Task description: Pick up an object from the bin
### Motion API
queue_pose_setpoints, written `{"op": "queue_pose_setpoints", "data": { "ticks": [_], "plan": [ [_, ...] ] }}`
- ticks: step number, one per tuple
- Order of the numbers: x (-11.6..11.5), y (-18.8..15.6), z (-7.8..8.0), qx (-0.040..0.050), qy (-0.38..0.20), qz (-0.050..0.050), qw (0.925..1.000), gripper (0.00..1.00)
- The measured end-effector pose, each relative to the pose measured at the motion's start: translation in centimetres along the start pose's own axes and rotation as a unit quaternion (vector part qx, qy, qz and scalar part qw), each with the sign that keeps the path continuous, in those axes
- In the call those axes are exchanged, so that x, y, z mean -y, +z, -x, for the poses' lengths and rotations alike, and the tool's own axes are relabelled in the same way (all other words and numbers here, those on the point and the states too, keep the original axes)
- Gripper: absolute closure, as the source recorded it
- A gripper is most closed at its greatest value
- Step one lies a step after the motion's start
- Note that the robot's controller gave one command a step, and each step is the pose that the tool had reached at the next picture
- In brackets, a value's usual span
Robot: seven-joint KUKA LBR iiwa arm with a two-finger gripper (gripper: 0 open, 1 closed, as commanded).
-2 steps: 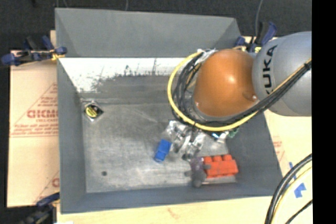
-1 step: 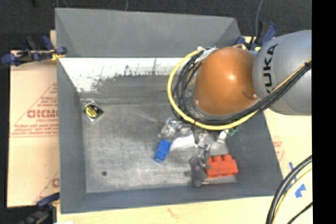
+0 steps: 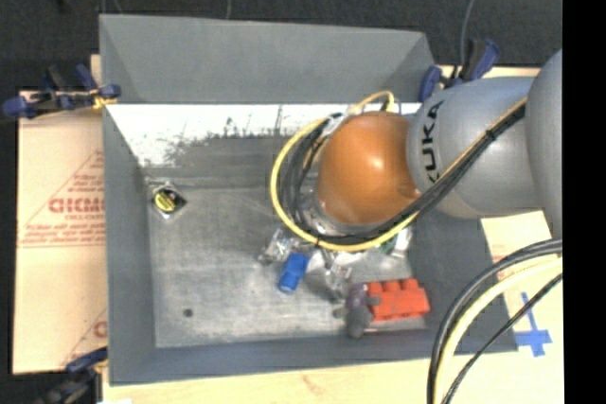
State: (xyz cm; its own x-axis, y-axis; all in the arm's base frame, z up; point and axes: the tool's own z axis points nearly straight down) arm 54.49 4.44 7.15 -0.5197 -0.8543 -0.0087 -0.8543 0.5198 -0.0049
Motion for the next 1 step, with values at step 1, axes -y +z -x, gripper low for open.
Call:
{"op": "queue_pose_setpoints", "data": {
  "ticks": [1],
  "plan": [
    [0.14,-0.37,0.25,0.0036,0.001,-0.003,1.0,1.0]
  ]
}}
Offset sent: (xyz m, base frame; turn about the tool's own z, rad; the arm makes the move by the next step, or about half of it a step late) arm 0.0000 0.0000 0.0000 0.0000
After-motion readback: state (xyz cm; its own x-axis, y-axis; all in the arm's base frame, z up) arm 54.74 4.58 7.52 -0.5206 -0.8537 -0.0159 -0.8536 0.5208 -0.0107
